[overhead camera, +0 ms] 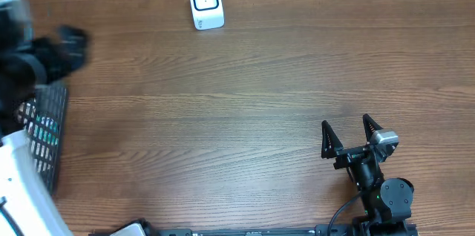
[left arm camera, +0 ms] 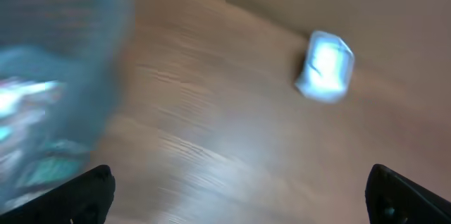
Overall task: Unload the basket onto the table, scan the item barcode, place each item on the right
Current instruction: 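Reach the left gripper into the basket and grasp the green-capped jar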
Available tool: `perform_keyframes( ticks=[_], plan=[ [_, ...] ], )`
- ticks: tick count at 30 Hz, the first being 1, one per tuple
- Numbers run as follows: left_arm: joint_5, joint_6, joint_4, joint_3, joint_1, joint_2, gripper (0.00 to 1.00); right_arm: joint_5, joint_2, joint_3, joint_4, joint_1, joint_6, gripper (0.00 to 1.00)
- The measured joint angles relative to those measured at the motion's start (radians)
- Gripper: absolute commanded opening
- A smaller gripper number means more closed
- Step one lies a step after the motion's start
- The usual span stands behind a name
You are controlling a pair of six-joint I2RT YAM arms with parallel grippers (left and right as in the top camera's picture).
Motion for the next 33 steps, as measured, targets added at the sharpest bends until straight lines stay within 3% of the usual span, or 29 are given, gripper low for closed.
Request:
perform_keyframes(
  ticks=[6,11,26,29,33],
  plan=[
    [-0.056,-0.163,-0.036,-0.006,0.34,0.003,1.0,0.0,0.0,0.0,0.0,0.0,0.0,1.0],
    [-0.079,-0.247,-0.031,-0.069,0.479,0.015,0.99,0.0,0.0,0.0,0.0,0.0,0.0,1.0],
    [-0.263,-0.218,-0.003,-0.122,0.501,0.206,1.0,0.0,0.0,0.0,0.0,0.0,0.0,1.0],
    [-0.282,-0.172,0.007,-0.122,0.501,0.217,0.85,0.001,0.0,0.0,0.0,0.0,0.0,1.0],
    [-0.331,-0.123,-0.021,-0.122,0.503,0.272,0.84,0.0,0.0,0.0,0.0,0.0,0.0,1.0]
  ],
)
